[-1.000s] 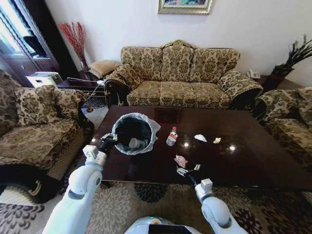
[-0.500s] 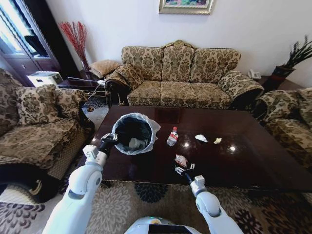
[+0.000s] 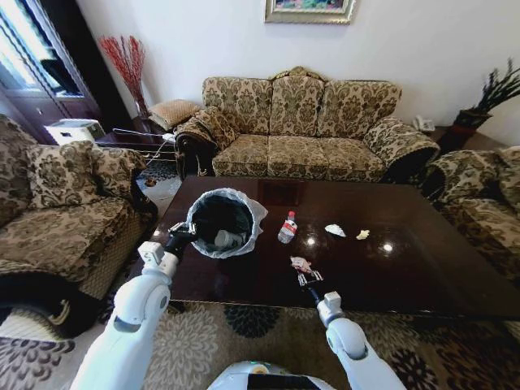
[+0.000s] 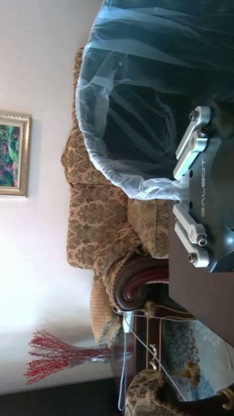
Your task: Move to the front of the table and place the trash on the table into the trash bin.
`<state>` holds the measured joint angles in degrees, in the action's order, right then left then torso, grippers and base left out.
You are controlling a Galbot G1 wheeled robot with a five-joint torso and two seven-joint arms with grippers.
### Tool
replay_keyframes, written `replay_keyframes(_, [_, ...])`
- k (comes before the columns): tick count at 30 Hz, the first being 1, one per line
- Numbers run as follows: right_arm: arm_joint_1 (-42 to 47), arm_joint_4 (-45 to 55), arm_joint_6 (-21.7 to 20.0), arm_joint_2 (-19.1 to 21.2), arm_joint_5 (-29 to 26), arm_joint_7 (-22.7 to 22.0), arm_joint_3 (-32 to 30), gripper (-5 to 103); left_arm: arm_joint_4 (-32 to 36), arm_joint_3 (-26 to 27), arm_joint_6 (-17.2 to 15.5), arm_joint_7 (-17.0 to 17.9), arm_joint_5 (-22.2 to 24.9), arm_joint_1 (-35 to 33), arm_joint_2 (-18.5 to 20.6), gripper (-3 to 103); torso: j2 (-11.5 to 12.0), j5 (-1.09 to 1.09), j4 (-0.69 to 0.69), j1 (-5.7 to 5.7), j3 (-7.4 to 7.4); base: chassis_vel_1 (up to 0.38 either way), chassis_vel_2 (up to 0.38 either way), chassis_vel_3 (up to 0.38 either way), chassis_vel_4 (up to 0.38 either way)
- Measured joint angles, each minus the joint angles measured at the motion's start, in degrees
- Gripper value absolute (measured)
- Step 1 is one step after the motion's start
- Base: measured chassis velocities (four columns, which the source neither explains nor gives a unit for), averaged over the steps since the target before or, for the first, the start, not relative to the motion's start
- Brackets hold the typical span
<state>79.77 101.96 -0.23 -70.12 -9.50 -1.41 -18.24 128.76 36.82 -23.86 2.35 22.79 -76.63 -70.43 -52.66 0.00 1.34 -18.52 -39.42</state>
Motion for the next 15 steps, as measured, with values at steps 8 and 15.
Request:
replay_keyframes(8, [-0.3,17.7,-3.0,2.7,-1.8,-2.1,-1.6,7,0.0,-0.2,0.0,-0.5,-0.7,-0.4,0.1,1,0.0,0.00,-0.01,0.00,0.00,0.000,0.000,0.000,0.000])
replay_keyframes(15, [-13.3,31.2,-14.9,9.6,-15.8,-1.6,1.8,7,-0.5,-0.9,-0.2,-0.7,-1.0,-0.1,0.2,1,0.0,-0.01,0.03,0.00,0.00,0.000,0.000,0.000,0.000])
